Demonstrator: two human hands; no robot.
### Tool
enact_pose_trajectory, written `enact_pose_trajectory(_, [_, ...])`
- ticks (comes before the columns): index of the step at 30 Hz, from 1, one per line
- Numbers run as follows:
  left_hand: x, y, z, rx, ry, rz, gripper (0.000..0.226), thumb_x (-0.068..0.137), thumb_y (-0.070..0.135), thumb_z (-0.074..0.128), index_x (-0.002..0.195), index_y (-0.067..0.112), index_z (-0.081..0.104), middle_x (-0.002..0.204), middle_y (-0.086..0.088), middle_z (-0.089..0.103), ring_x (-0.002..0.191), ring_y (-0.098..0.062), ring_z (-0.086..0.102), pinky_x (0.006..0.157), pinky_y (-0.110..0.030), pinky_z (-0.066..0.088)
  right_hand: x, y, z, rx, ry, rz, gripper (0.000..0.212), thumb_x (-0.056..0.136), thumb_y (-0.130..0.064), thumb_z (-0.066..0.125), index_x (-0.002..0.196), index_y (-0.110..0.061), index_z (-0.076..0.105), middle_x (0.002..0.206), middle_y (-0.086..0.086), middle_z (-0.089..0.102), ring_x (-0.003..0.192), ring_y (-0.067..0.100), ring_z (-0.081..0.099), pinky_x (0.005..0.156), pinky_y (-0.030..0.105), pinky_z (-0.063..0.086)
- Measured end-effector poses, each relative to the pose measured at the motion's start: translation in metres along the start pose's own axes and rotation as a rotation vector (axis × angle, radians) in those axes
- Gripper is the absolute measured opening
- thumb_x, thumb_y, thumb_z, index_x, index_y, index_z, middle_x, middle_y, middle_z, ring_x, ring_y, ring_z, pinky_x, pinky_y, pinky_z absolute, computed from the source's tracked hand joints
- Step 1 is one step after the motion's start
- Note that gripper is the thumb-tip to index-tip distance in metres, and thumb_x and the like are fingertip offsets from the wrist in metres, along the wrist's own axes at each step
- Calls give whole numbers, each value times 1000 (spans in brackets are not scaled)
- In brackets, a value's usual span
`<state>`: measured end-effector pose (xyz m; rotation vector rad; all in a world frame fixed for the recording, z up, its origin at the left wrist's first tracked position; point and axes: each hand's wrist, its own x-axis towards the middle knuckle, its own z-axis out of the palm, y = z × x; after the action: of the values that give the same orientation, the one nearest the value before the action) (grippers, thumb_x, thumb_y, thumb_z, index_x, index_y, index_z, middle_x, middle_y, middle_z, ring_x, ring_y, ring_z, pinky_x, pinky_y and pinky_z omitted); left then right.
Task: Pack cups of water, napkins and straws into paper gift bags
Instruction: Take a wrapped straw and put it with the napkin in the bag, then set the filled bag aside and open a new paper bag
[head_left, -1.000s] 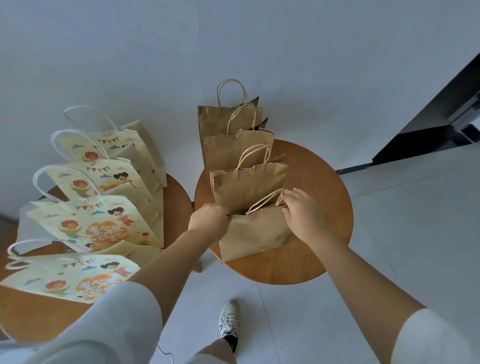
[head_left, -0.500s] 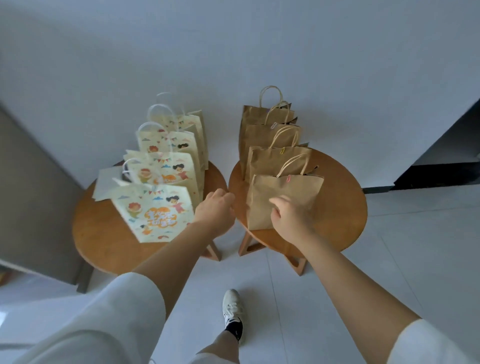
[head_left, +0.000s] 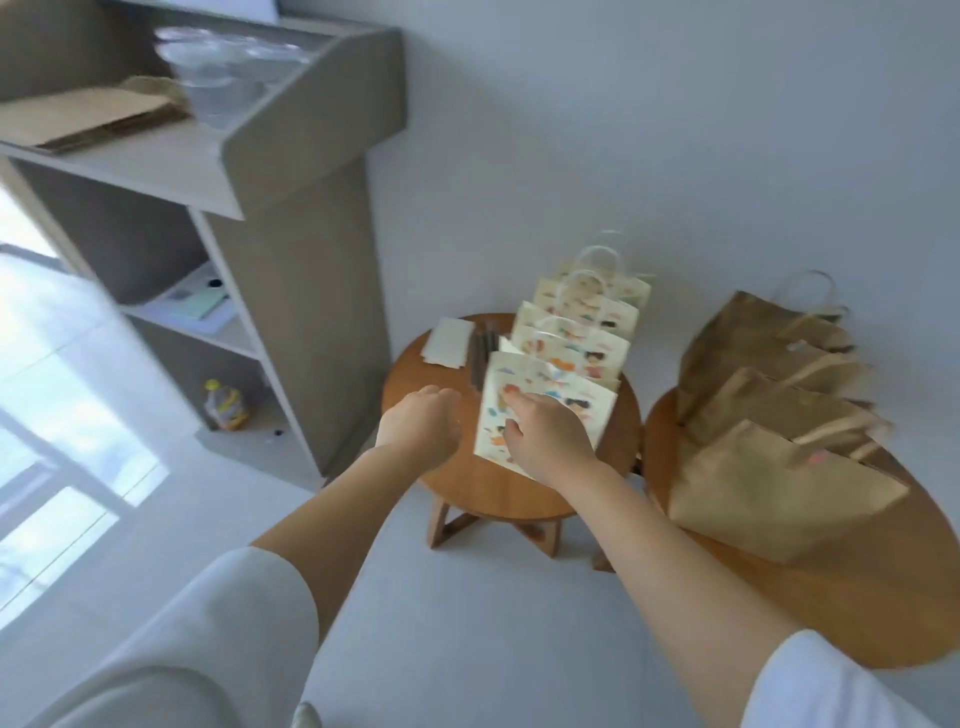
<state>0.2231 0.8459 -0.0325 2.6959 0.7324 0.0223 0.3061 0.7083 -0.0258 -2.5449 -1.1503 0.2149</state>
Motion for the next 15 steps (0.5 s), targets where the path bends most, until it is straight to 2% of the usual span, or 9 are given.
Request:
enact_pose_trajectory(5, [2,-124,-51,-7,69,-109,39,94,23,44,133,20,49,127,-2,53,115,-24,52,90,-35,44,57,-115,34,24,25,-145,39,96,-17,41,133,-9,50,137,6,51,129,22,43,105,33,35])
enact_pose_trajectory(8, [6,-202,-92,-17,111,-194,40,95,26,43,135,20,47,129,-2,52,117,-24,51,93,-35,44,97,-185,53,34,26,-186,41,95,-16,42,135,-11,47,140,5,48,128,23,42,102,32,34])
enact_pose_trajectory(12, [20,-295,-145,-11,182,-294,32,95,24,40,123,18,54,124,-2,56,110,-24,54,83,-32,44,149,-268,70,53,44,-243,42,95,-15,41,136,-10,47,141,5,47,128,23,42,103,31,33])
enact_pose_trajectory(15, [31,-343,-181,-21,212,-318,40,96,27,40,135,20,48,134,-2,53,119,-24,51,94,-34,44,184,-317,74,90,67,-284,43,96,-17,42,139,-11,44,142,4,46,129,21,41,104,29,31])
